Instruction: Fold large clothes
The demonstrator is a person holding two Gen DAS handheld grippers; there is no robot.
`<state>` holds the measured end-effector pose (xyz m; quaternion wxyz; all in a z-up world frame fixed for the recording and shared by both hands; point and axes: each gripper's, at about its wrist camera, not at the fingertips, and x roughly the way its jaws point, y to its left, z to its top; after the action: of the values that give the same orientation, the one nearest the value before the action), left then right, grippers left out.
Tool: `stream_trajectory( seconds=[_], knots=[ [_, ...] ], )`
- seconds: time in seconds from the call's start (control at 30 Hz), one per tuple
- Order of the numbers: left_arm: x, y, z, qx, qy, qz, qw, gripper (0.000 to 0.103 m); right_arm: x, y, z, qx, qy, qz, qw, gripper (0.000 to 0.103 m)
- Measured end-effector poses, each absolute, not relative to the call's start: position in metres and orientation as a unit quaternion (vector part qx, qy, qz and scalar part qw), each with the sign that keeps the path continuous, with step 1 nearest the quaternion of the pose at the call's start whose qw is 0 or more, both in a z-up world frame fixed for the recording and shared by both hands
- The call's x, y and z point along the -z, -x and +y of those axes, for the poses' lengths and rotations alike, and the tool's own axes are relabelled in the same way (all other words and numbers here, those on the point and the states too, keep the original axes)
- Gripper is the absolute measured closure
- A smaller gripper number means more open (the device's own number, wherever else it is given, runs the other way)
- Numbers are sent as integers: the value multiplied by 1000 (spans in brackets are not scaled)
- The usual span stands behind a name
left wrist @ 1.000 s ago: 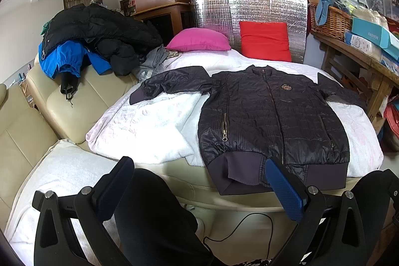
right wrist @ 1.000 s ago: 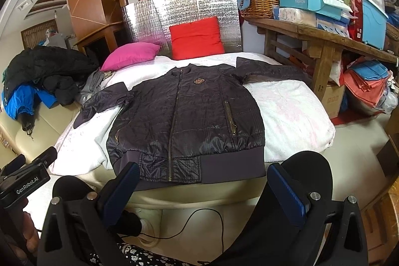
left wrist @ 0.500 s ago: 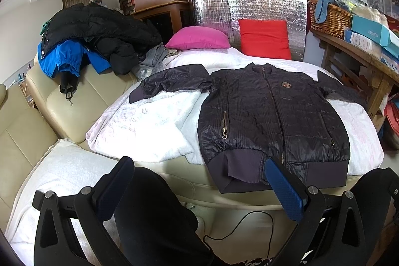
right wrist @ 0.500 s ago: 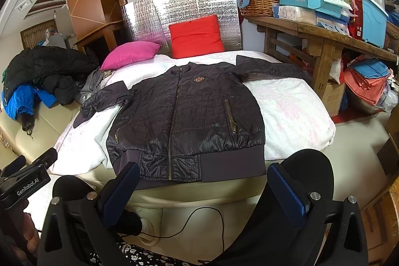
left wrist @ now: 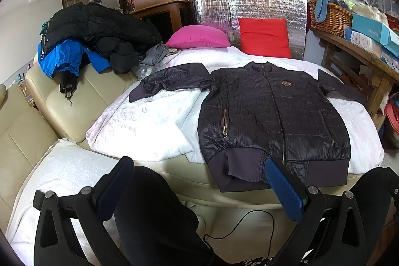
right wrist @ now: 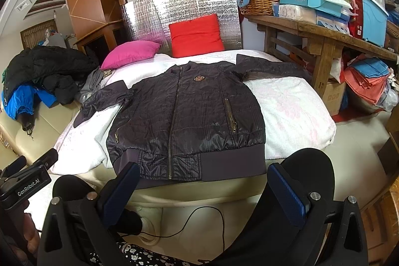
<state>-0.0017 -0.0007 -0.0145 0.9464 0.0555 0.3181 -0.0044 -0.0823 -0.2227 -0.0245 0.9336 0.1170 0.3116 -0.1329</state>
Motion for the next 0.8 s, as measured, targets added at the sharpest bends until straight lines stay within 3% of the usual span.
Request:
stream_trajectory(
  seconds=[0.8],
  knots=[
    [16, 1, -1, 5, -55, 320, 946, 0, 27, 82, -224, 133, -120, 314, 932, 0]
  ],
)
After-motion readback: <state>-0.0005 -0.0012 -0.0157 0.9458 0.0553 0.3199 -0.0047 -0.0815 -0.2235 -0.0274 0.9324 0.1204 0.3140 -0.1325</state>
